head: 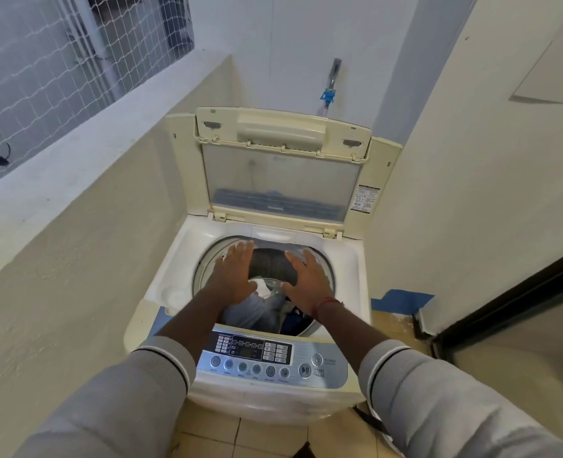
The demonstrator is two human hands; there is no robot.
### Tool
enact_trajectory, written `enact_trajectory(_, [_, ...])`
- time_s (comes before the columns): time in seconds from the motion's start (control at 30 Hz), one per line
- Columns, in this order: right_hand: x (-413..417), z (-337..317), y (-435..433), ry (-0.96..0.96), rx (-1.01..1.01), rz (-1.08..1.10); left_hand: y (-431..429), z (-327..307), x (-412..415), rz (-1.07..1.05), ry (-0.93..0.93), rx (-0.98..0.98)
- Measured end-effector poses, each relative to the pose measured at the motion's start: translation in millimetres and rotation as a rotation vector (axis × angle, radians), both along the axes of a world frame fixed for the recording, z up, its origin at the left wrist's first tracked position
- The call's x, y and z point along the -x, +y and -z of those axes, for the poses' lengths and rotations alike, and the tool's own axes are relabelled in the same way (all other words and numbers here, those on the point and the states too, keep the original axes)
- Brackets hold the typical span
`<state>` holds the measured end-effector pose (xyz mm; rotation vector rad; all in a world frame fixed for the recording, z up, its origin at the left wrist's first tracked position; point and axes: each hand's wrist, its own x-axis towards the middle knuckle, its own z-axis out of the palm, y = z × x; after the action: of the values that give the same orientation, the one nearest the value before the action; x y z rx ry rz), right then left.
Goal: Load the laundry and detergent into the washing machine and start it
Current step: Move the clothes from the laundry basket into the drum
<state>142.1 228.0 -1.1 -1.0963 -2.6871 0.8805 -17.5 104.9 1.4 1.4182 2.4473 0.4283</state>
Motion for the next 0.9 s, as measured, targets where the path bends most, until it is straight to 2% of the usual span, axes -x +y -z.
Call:
enact_trajectory(0.17, [-44.4, 4.2, 17.6, -0.024, -0.142, 0.025, 27.3, -1.7, -33.3, 0.112, 0.09, -0.005])
enact_trajectory(0.27, [-85.6, 1.4, 38.2, -0.015, -0.208, 0.053, 57.8, 0.6, -66.5, 0.2, 0.066, -0.018])
enact_trajectory(0.37, [-141.8, -1.0, 69.7, -0.034, -0.24, 0.115, 92.7, -0.4, -111.5, 0.29, 0.038, -0.07])
enact_trajectory(0.53, [-274.3, 0.1, 132.1, -0.189, -0.262, 0.236, 154.3, -1.5, -210.2, 0.385, 0.017, -0.062])
enact_trajectory(0.73, [-426.7, 43.2, 175.5, -0.347, -0.151, 0.367, 209.8, 23.8, -332.9, 0.476, -0.009, -0.028])
enact_trajectory(0.9, [-511.0, 104.6, 163.2, -0.478, -0.007, 0.393, 221.3, 93.8, -404.1, 0.489, -0.068, 0.122])
